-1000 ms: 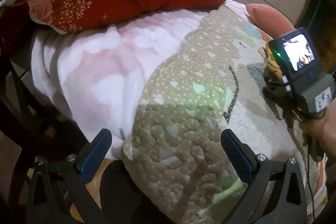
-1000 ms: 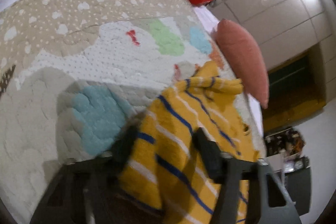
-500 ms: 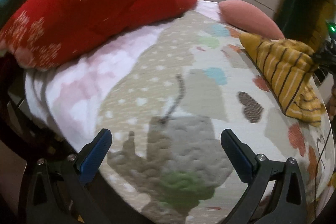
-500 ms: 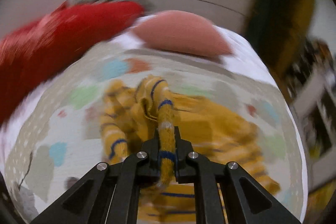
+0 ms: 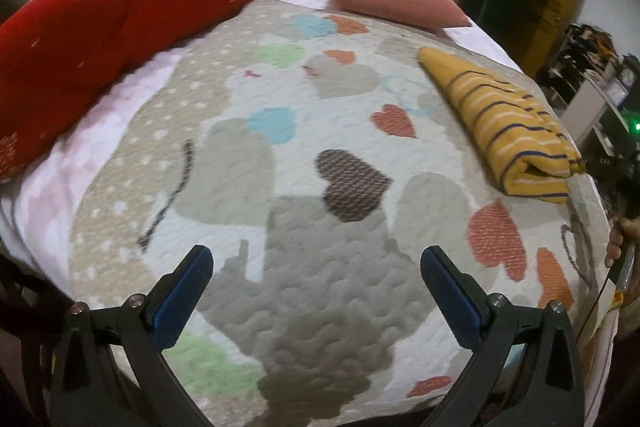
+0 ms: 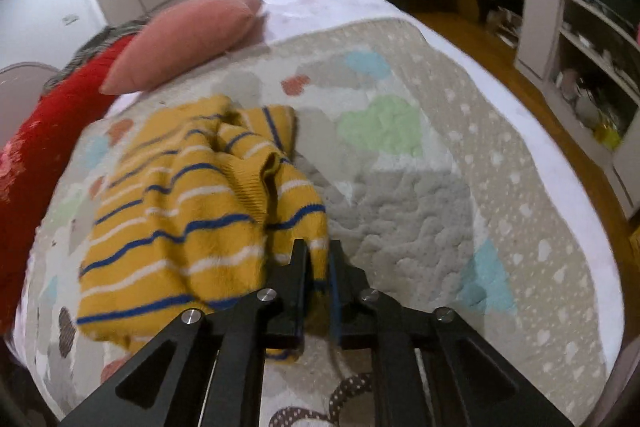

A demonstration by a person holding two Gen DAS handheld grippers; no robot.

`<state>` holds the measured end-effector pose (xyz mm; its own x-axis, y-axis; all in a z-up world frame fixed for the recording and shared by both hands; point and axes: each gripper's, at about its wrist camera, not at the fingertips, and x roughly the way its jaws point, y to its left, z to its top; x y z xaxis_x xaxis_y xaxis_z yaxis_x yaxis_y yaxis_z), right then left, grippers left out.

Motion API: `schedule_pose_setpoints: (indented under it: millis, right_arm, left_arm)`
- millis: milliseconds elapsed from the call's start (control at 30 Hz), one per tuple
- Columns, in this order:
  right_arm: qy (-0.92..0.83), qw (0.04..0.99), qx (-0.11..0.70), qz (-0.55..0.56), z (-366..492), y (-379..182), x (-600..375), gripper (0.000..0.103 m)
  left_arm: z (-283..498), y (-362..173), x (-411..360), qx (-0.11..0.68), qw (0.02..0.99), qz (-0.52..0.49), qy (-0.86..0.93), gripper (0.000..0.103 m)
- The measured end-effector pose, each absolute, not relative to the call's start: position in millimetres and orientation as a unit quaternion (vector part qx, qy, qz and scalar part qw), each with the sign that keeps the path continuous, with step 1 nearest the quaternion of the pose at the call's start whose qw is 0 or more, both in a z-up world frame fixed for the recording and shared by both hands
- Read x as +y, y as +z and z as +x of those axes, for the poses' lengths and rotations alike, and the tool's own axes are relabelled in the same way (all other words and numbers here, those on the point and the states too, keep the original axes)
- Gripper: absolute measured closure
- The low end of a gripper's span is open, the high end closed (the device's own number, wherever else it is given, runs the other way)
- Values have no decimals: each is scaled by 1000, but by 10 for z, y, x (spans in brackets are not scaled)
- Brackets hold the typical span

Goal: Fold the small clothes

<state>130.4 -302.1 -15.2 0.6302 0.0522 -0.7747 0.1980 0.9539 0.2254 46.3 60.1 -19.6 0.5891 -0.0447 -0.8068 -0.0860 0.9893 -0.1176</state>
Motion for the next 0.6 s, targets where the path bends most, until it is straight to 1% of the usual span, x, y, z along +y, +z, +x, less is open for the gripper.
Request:
schedule_pose_setpoints:
  millis: [67, 100, 133, 167, 400, 467, 500, 533, 600]
  right_arm:
    - [-29, 899, 411, 149, 1233, -38, -3005, 76]
    - [-20, 904, 399, 154, 1197, 31, -3000, 61]
    - [-12, 908, 388, 156, 1206, 78, -2976, 51]
    - [-4, 912, 379, 155, 1241, 108, -2939, 50]
    - [43, 917, 370, 143, 1875, 54, -2636, 50]
    - [46, 908, 397, 125, 2116, -52, -2535, 50]
    - [66, 890, 430, 137, 2270, -183, -2514, 62]
    - [82, 876, 449, 156, 2342, -279, -2521, 78]
    - [113, 861, 449, 209, 2342, -330, -2588, 86]
  left_arm:
    - [509, -192, 527, 453, 889, -72, 4, 0]
    - [524, -194, 495, 453, 889, -73, -1, 0]
    - [530, -196, 476, 453, 888, -74, -3, 0]
    - [533, -198, 448, 454, 888, -75, -6, 0]
    - [497, -176, 359, 456, 888, -62, -7, 0]
    - [481, -156, 377, 455, 889, -61, -2, 0]
    - [472, -149, 388, 454, 889, -62, -2, 0]
    - [463, -139, 400, 454, 889, -62, -1, 0]
    - [451, -130, 428, 452, 890, -60, 4, 0]
